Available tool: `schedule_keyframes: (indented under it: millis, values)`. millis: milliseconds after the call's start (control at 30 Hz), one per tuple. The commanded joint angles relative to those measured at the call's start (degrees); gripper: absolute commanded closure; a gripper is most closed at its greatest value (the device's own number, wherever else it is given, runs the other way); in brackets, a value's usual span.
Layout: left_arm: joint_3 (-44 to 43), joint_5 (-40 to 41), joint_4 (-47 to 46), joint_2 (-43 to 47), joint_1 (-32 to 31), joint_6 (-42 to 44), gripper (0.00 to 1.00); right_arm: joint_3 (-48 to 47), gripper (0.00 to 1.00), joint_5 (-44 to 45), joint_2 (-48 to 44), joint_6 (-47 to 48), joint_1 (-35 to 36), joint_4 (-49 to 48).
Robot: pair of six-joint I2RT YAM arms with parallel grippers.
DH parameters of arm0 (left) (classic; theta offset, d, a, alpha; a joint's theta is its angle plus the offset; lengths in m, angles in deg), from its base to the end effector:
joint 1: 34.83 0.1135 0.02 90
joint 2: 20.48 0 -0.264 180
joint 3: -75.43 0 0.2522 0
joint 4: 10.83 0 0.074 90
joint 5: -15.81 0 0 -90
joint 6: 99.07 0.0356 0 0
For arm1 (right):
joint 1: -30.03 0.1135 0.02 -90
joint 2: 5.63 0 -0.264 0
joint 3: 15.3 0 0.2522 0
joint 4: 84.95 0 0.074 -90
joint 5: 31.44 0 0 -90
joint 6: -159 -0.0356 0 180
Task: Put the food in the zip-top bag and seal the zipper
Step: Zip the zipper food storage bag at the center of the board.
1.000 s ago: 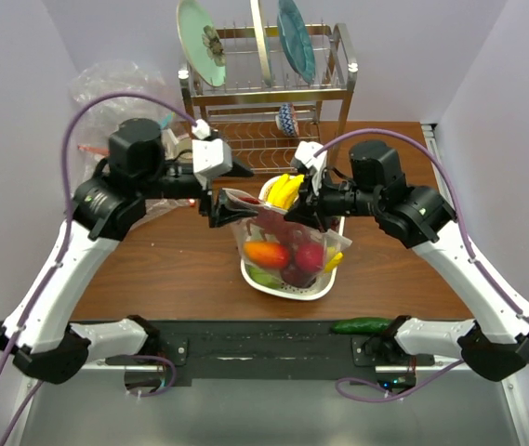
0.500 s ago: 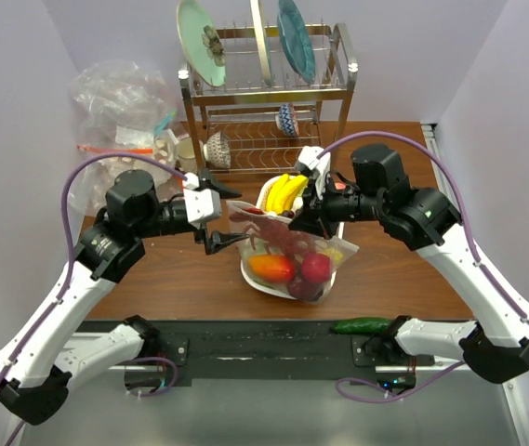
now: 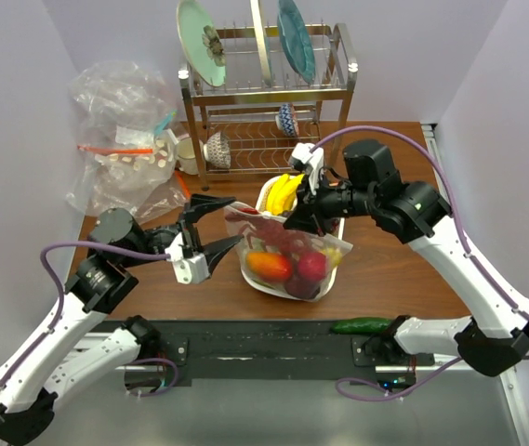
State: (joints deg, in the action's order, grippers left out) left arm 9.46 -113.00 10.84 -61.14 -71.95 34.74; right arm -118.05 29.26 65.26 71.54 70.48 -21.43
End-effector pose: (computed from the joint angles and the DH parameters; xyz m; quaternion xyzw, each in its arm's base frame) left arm 0.1055 -0.1079 0.3998 0.6032 0.3338 -0.1868 0.6999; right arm 0.1692 0.1671 0.4409 -0.4242 0.7409 0.3620 0.3743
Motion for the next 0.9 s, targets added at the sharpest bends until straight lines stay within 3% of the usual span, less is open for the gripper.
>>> schedule_keyframes:
  millis: [0,300,600,867]
  values:
    - [-0.8,1.3,-3.2,-1.0,-0.6,8.7,0.26,-3.0,1.00,-2.7,0.0,-1.5,-0.1,-3.0]
    - [-2.8,3.6,0.4,-5.1,-2.2,15.0,0.28,-4.5,1.00,-3.7,1.1,-2.1,-0.3,-2.9]
    - [-1.3,6.6,-2.4,-5.4,-3.2,15.9,0.44,-4.5,1.00,-4.6,1.4,-2.1,-0.6,-3.0]
    - [-5.4,4.7,4.8,-8.9,-3.5,17.5,0.59,-4.4,1.00,-6.1,1.7,-4.3,-0.8,-3.9]
